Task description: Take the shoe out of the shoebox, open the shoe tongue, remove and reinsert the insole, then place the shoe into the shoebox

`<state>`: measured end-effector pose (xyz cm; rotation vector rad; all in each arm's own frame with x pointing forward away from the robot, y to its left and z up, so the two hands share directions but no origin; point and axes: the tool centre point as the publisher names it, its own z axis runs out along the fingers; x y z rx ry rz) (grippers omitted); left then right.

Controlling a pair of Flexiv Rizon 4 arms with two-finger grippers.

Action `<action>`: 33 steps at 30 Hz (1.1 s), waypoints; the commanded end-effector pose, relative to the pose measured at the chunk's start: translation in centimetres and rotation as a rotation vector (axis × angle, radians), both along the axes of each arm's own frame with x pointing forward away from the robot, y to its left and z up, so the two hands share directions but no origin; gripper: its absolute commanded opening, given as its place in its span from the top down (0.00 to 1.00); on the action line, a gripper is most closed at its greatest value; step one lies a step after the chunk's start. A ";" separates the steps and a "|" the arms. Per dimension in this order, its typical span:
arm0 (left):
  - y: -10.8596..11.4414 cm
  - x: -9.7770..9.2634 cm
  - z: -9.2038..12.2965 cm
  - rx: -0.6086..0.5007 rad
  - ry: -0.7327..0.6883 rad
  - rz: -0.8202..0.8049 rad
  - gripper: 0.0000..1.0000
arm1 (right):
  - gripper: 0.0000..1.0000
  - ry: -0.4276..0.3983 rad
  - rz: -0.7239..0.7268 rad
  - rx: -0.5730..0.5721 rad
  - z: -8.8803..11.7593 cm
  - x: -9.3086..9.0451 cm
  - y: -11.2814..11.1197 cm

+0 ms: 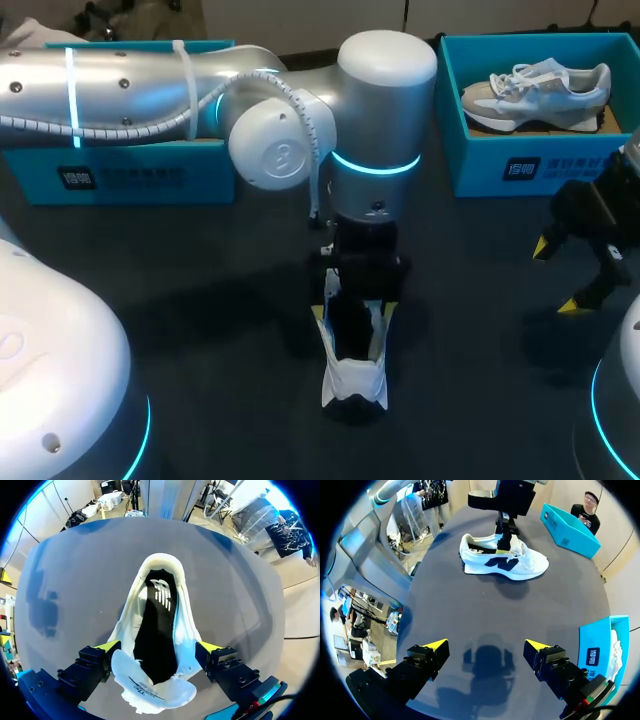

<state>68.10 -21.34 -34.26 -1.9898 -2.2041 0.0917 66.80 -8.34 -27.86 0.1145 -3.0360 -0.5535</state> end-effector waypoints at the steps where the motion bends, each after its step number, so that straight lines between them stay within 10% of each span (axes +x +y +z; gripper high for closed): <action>1: 0.5 0.3 0.6 -0.010 -0.012 -0.002 0.00 | 0.00 0.000 0.000 -0.003 -0.1 0.0 0.1; 33: 1.3 -0.8 6.9 -0.090 -0.038 -0.015 0.00 | 0.00 0.000 0.000 -0.003 -0.1 0.0 0.1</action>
